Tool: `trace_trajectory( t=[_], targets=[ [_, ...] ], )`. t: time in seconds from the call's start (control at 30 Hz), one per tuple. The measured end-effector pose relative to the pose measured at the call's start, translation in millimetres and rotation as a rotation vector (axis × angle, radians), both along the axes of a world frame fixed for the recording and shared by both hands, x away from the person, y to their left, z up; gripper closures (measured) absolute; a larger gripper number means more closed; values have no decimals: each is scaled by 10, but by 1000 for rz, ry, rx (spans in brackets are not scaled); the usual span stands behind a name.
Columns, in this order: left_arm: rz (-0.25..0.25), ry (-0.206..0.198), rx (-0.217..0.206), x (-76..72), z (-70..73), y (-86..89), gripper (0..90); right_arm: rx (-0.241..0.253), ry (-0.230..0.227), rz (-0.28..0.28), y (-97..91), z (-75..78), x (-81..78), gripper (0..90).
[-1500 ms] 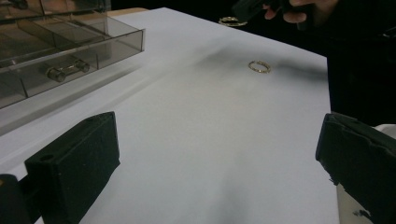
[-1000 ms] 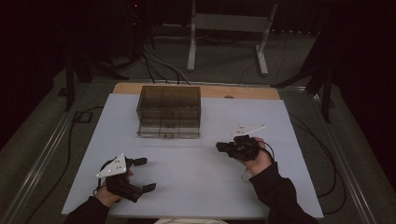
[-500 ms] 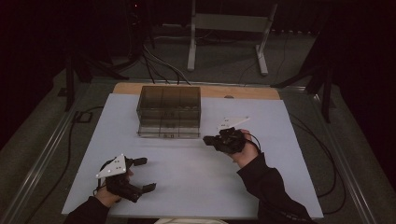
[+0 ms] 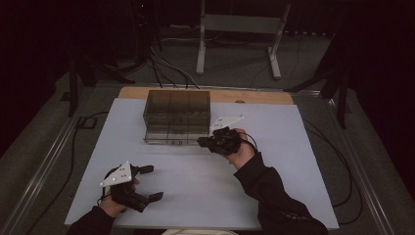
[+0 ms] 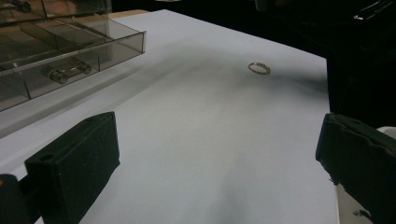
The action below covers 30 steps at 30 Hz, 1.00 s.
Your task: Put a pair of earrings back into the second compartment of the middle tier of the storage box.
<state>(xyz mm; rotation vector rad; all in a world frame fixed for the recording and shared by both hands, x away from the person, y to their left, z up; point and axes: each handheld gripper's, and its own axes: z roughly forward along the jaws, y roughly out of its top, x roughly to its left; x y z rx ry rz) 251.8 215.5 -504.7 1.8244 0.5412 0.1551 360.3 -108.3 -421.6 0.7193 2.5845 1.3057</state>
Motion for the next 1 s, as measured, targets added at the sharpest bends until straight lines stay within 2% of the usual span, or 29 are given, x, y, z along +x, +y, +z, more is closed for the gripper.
trace_trajectory(
  t=[0.4,1.0],
  targets=[
    [-2,-2,-1,-2,3,7,6,1,-8,24,335,40,178,864],
    [-6,1,-1,0,-1,8,6,17,-9,11,697,-8,456,864]
  ],
)
